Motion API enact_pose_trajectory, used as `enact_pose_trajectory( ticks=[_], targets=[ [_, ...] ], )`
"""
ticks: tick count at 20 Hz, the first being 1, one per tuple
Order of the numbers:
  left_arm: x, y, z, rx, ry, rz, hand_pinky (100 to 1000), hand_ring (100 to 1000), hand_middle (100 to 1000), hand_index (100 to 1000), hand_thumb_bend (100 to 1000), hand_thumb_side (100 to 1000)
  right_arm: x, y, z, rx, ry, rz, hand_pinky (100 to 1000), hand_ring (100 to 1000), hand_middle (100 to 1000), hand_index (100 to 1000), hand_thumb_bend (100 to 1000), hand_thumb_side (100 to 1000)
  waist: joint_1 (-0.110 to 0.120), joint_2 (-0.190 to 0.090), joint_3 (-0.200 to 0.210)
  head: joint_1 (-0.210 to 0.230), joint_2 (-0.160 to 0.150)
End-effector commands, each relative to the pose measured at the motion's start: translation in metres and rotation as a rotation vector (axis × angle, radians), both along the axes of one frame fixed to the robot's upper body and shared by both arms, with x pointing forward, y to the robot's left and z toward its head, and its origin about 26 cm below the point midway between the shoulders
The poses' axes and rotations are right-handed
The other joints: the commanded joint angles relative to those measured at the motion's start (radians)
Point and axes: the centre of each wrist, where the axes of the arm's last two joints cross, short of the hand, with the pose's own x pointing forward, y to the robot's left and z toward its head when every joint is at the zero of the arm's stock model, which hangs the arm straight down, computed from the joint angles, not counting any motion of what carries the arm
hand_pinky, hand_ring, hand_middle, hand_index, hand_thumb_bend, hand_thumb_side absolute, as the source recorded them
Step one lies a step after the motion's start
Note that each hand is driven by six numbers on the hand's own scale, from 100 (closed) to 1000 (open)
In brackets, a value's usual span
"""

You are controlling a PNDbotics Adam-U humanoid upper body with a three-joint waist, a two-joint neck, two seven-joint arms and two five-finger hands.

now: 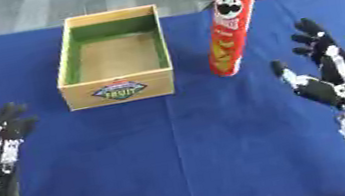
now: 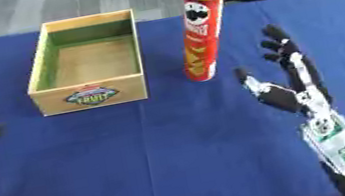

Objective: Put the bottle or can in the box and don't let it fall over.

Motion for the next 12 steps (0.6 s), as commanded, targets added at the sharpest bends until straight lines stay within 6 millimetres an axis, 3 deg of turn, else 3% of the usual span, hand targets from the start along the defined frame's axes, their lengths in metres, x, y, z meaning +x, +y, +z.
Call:
enact_pose_trajectory(
  ticks=[1,12],
  targets=[
    [0.001,0.001,0.006,0.010,-0.019,-0.010,874,793,833,952,414,760,0.008,-0.014,0.018,-0.044,-0.009,-0.004,836,909,939,1000,454,343,0.004,-0.021,0.001,-0.003,-0.002],
    [0.001,0.000,0.006,0.010,-0.017,-0.017,874,794,834,952,414,760,0.032,-0.015,0.034,0.070,0.022,0.096,815,887,919,1000,417,300,0.006,-0.023,0.010,-0.011,-0.005]
  ],
)
